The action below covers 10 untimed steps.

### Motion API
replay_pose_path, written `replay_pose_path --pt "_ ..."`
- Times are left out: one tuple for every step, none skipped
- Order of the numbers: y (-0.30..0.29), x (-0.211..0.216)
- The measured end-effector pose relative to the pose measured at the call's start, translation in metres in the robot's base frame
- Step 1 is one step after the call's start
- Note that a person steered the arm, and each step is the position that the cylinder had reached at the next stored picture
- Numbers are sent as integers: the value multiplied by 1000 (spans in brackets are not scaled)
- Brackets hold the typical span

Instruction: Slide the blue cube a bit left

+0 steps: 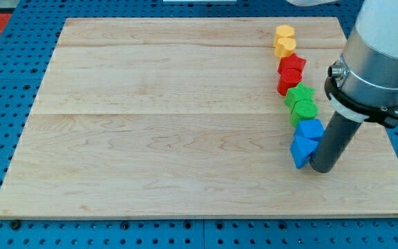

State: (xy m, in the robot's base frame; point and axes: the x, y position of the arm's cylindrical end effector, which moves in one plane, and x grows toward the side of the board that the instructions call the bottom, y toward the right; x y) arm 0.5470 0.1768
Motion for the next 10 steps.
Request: replay_pose_path --pt "13 0" --pt "68 0" --pt "108 0" --pt "131 0" --pt "131 -1" --pt "131 -5" --pt "131 -10" --pt "131 -20" --pt "118 -44" --pt "97 -56"
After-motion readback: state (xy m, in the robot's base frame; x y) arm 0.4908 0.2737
